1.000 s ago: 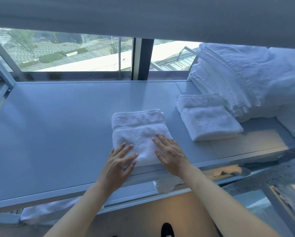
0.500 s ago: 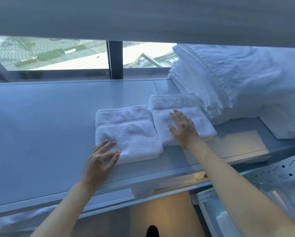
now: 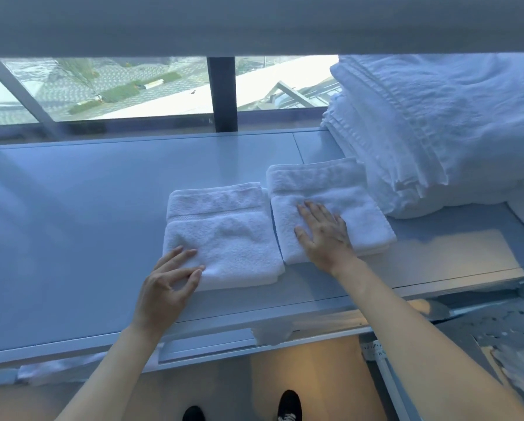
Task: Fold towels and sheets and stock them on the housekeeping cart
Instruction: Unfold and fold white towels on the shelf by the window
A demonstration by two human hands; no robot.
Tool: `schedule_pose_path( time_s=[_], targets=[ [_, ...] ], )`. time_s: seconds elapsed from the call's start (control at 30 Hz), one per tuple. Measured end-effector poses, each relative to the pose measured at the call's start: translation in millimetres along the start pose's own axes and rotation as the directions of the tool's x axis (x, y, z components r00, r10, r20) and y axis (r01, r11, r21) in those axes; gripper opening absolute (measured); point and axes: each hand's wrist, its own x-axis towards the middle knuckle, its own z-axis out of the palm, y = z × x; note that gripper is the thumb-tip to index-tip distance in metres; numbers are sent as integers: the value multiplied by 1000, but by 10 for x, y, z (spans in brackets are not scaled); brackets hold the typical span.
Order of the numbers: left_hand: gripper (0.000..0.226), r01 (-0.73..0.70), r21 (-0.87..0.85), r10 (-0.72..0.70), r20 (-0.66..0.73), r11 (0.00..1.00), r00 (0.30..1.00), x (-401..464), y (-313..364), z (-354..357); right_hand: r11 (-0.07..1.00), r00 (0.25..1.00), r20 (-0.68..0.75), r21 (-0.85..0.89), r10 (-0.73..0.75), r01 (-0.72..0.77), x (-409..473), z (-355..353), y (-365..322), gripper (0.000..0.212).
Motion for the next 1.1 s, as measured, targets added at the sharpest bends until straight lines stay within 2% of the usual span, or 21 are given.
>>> schedule_pose_path(
  time_s=[0.53, 0.6, 0.7, 0.8, 0.83, 0.9, 1.0, 1.1],
  targets=[
    [17, 14, -42, -16, -40, 999, 999, -711, -924, -1297, 998, 999, 15, 33, -50, 49, -443, 489, -1513, 61],
    [15, 18, -36, -19, -42, 999, 999, -800, -1026, -1456, 998, 999, -21, 43, -47, 48, -469, 488, -1734, 58],
    [11, 58, -31, -60, -47, 998, 997, -879, -1105, -1648, 986, 980, -125, 43, -153, 159, -493, 537, -2194, 52],
    [8, 81, 20, -79, -84, 997, 993, -854, -1114, -1768, 965, 964, -106, 77, -243, 251, -492, 714, -2671, 49],
    [7, 81, 58, -74, -109, 995, 991, -821, -1110, -1788, 966, 970, -76, 100, -231, 238, -476, 778, -2791, 50],
    [18, 107, 138, -85, -154, 985, 984, -732, -1113, -1820, 983, 991, 25, 129, -134, 130, -413, 895, -2976, 58],
    [40, 263, 181, -240, -140, 948, 961, -555, -1088, -1868, 998, 985, 172, 59, 27, -37, -319, 1019, -3125, 73],
    [59, 379, 177, -371, -80, 908, 925, -439, -1033, -1871, 992, 980, 186, 94, 69, -88, -250, 1096, -3221, 80]
  ],
)
